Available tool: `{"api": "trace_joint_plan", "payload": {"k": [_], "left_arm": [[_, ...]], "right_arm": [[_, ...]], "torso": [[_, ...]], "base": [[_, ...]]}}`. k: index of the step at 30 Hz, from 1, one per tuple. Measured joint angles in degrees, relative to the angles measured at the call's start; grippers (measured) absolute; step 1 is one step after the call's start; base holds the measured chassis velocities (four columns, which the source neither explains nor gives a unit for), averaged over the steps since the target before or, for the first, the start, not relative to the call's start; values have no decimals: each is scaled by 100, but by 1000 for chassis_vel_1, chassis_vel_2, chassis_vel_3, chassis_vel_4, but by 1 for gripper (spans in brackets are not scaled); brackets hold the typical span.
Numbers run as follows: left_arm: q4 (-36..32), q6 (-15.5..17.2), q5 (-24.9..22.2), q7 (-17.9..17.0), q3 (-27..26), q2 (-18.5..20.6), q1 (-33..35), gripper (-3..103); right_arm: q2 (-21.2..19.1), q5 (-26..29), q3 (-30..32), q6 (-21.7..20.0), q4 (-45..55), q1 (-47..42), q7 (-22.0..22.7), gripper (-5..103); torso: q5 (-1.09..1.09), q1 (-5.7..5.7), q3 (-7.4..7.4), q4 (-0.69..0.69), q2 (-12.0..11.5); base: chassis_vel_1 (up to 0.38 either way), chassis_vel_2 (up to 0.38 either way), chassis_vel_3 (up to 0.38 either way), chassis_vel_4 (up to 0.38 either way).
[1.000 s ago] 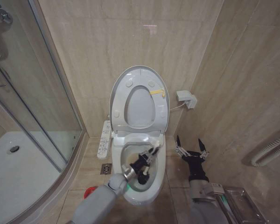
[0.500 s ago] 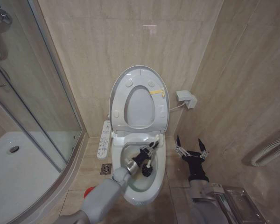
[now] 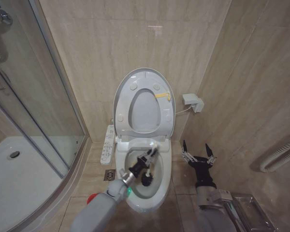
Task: Open the toilet lid, clean the toilet bowl with a toilet brush, close the toilet lid, and flush.
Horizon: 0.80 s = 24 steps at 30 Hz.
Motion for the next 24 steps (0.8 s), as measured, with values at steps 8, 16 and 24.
{"api": "trace_joint_plan", "payload": {"k": [8,16,24], "left_arm": [[-1616,449,161,-430,-745,642,692,17],[-2729,646,401,-717,-1304,1128,1366,17],[-3504,723,414,-773,-1550,1234,1749,17]], "right_arm": [[0,0,0,0,0,0,0,100],[0,0,0,0,0,1,0,100],[0,0,-1,0,0,0,0,100]], "torso": [[0,0,0,-1,0],[0,0,0,0,0],[1,0,0,-1,0]], "base": [[0,0,0,0],[0,0,0,0],[0,0,0,0]]}}
